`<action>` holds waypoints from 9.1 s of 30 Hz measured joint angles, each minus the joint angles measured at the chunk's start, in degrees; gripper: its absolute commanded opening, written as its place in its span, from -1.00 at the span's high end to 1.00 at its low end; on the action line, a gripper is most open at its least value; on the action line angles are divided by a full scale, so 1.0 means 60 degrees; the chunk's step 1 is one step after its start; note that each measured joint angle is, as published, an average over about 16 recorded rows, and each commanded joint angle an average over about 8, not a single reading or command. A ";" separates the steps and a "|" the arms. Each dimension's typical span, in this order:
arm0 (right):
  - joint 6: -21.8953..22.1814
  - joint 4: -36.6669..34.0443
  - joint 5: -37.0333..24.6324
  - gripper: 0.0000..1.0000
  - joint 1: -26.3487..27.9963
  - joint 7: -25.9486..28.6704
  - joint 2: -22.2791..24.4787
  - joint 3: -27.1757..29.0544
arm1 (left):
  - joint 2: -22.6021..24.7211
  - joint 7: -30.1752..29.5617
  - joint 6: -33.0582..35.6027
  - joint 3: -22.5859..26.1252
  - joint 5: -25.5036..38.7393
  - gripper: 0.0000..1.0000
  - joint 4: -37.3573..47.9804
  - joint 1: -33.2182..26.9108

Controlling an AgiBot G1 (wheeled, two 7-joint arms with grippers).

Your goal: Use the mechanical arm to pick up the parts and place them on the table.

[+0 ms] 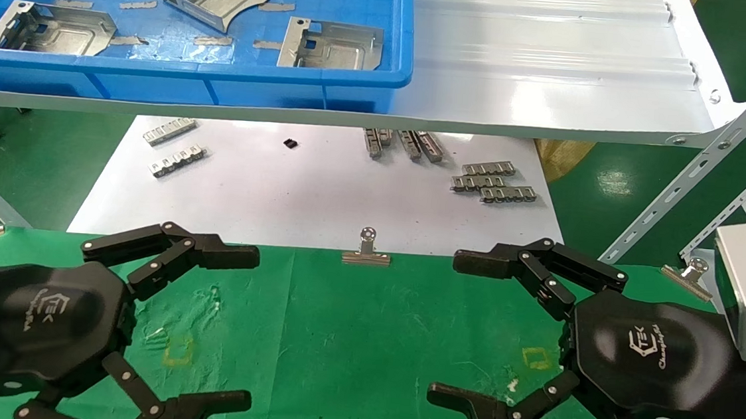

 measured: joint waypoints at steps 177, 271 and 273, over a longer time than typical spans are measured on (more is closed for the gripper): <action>0.0001 -0.0001 0.0002 -1.00 0.0001 -0.0002 0.0001 -0.0003 | 0.3685 0.1866 0.0749 0.2055 0.4842 1.00 0.9947 -0.9763; 0.0002 -0.0004 0.0004 -1.00 -0.0001 -0.0003 0.0002 -0.0004 | 0.1463 0.5686 0.0819 0.4988 0.2047 -1.00 0.7450 -0.4490; 0.0002 -0.0004 0.0004 -1.00 -0.0001 -0.0003 0.0002 -0.0004 | 0.1399 0.5438 0.0783 0.4770 0.1958 -1.00 0.7125 -0.4294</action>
